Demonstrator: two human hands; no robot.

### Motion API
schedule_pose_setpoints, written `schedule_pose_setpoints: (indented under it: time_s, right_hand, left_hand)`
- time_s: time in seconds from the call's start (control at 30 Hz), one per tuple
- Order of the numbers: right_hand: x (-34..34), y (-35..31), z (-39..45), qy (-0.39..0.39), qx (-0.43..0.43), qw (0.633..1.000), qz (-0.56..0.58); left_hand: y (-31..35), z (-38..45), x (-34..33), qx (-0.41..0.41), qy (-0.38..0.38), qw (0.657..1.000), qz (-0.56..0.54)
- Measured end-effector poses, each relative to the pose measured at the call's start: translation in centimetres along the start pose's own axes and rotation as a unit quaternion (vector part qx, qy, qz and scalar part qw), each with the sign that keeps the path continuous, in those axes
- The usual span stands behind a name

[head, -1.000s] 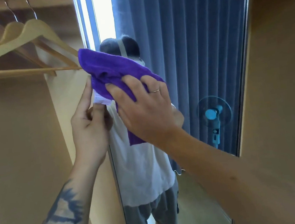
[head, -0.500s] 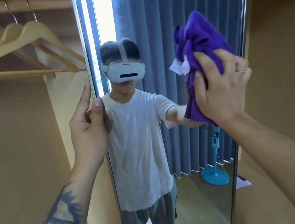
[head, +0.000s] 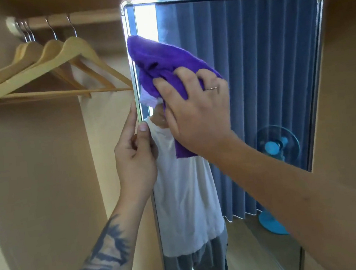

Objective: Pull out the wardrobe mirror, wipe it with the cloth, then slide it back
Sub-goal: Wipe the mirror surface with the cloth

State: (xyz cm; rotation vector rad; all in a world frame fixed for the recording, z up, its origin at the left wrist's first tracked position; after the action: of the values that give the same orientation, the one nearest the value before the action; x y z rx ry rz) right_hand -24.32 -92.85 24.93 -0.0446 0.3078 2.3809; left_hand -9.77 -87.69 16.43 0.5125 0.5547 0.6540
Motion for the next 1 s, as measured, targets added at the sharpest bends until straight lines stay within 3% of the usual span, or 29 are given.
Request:
schedule_pose_setpoints:
  time_s: [0.1, 0.23, 0.37, 0.6, 0.7, 0.87, 1.0]
  right_hand:
    - [-0.1, -1.1, -0.7, -0.001, 0.038, 0.999, 0.013]
    - [0.2, -0.8, -3.7, -0.004, 0.149, 0.988, 0.033]
    - [0.4, 3.9, -6.4, -0.017, 0.178, 0.984, 0.017]
    - [1.5, 15.3, -8.5, -0.031, 0.061, 0.997, -0.022]
    - [1.9, 18.1, -8.4, -0.032, -0.059, 0.997, -0.044]
    - [1.4, 15.5, -5.6, -0.016, -0.241, 0.969, -0.045]
    - [0.7, 9.7, -0.4, -0.009, -0.213, 0.977, -0.032]
  left_hand:
    - [-0.1, 0.1, 0.3, 0.016, -0.011, 1.0, 0.0]
    - [-0.5, 0.2, 0.5, 0.018, -0.021, 0.999, 0.032]
    - [-0.7, 0.3, 0.6, 0.019, -0.012, 1.0, 0.004]
    - [-1.2, 0.4, 1.0, -0.001, 0.006, 0.999, 0.035]
    - [-1.4, 0.3, 0.9, 0.006, 0.01, 1.0, 0.024]
    - [-0.7, 0.2, 0.7, 0.002, 0.006, 1.0, 0.026]
    - [-0.3, 0.2, 0.6, -0.003, -0.001, 1.0, 0.021]
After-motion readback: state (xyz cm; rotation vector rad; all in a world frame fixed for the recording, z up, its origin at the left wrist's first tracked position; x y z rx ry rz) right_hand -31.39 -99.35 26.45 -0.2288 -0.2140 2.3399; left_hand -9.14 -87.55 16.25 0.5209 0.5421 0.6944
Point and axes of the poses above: each hand's wrist, its own z-axis towards the middle knuckle, its own x-axis out of the back of the hand, y = z × x, the point moved 7 cm from there along z, towards the middle knuckle, and after that the axes turned 3 degrees about -z, right-handed, at the moved point
